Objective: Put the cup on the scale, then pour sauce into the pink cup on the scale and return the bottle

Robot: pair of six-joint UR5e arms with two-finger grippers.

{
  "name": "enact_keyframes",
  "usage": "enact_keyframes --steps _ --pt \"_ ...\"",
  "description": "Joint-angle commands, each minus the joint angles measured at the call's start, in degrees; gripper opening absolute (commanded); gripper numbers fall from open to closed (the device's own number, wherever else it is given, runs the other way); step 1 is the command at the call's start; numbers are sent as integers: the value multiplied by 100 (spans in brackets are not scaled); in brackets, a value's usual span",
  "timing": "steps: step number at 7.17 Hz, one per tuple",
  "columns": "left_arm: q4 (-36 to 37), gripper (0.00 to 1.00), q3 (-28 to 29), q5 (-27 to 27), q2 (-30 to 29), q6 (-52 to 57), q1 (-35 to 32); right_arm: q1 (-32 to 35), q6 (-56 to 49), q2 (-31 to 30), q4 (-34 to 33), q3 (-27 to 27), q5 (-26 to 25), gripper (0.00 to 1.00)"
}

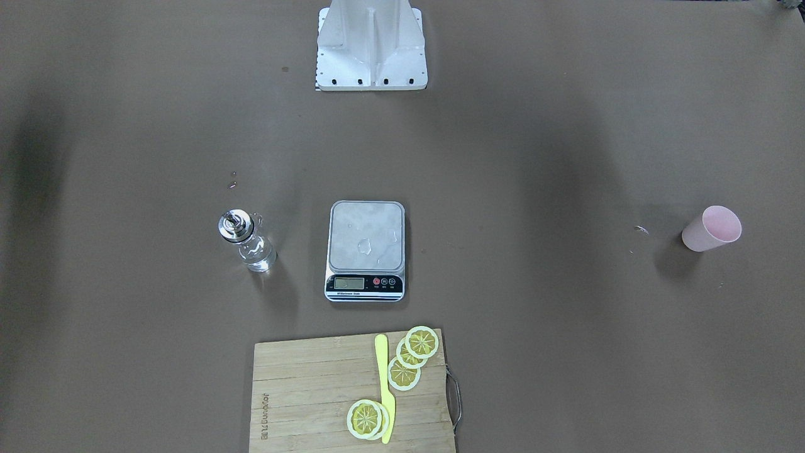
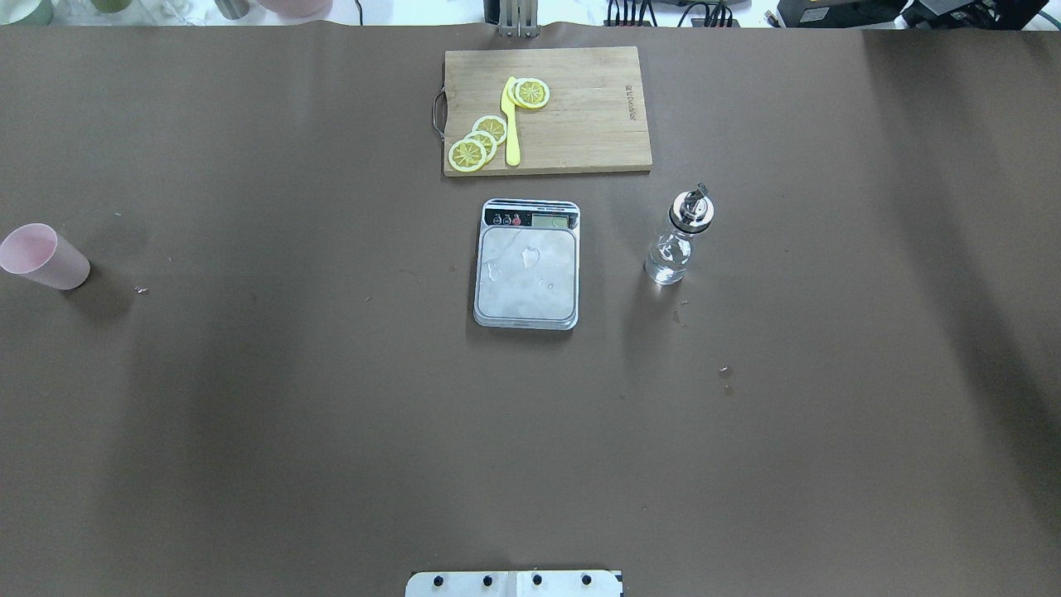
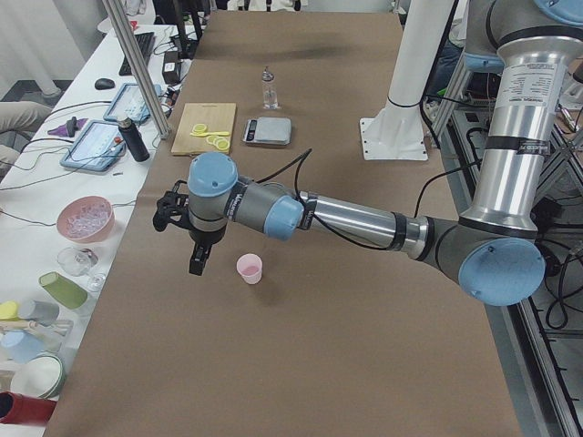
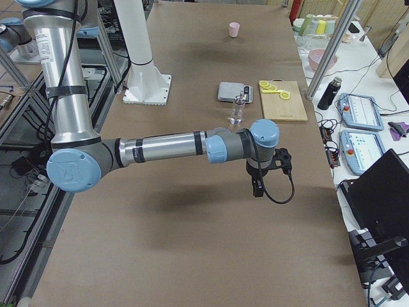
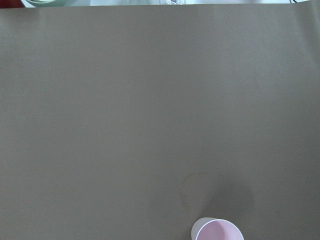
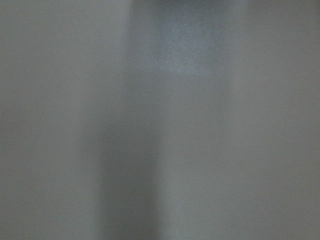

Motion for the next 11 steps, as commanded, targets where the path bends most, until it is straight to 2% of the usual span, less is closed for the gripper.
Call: enact_keyframes --steps 1,3,4,5,6,7,8,10,11 --pt "24 98 -38 -13 5 -1099 180 0 7 -39 3 209 473 100" --pt "-124 98 -160 -468 40 -1316 294 -35 42 -56 -5 349 626 100" --pt "-134 98 -265 -323 31 -1447 608 -322 730 13 12 620 487 100" --pt "-100 98 -405 -147 -65 -1535 994 -743 841 31 12 892 68 100" --pt "-91 98 -380 90 -83 -1536 1381 -1139 1042 40 12 947 -14 100" --pt "-151 98 -284 301 -40 -1475 1524 -1360 1210 40 21 948 -85 100" --pt "-152 98 -188 294 -57 -1448 1534 -1554 1220 58 39 956 -225 100" --pt "-152 98 487 259 -153 -460 1534 -1923 1368 163 47 965 -358 100" --pt "-143 98 725 259 -336 -368 1534 -2038 1430 259 47 1009 -358 100"
